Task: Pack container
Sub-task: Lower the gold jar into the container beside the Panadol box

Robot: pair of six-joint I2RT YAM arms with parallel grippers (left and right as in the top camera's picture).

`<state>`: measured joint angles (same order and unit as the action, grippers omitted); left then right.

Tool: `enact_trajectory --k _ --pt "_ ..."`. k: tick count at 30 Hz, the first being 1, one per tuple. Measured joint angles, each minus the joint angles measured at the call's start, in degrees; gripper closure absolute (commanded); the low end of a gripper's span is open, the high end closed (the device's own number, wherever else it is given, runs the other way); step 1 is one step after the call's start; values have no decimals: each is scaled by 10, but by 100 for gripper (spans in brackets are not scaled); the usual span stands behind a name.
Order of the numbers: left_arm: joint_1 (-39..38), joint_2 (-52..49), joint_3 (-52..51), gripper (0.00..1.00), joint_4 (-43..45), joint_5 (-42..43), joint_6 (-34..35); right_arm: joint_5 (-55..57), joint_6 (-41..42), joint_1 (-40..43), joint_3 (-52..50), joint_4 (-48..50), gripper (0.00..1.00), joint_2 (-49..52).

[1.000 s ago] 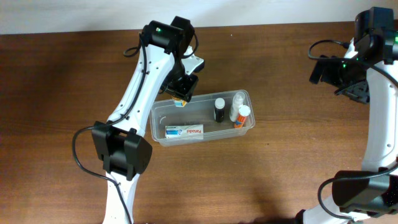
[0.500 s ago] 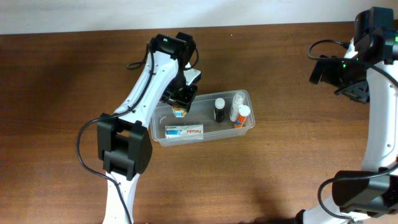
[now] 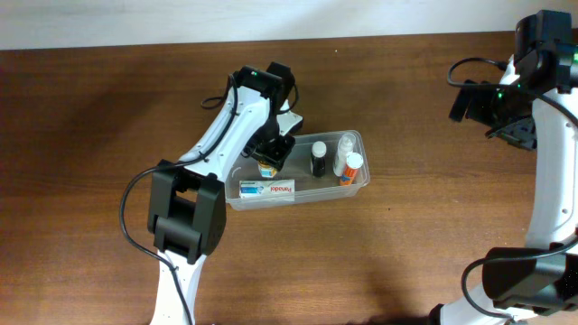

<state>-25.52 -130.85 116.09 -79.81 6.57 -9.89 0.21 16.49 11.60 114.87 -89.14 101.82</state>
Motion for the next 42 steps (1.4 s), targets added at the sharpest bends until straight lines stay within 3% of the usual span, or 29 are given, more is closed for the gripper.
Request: enact_trajectory --k 13,42 --pt "-1 0 -54 68 73 -12 -53 0 0 0 0 0 2 0" --pt "0 1 -64 70 143 -16 -56 0 0 0 0 0 2 0"
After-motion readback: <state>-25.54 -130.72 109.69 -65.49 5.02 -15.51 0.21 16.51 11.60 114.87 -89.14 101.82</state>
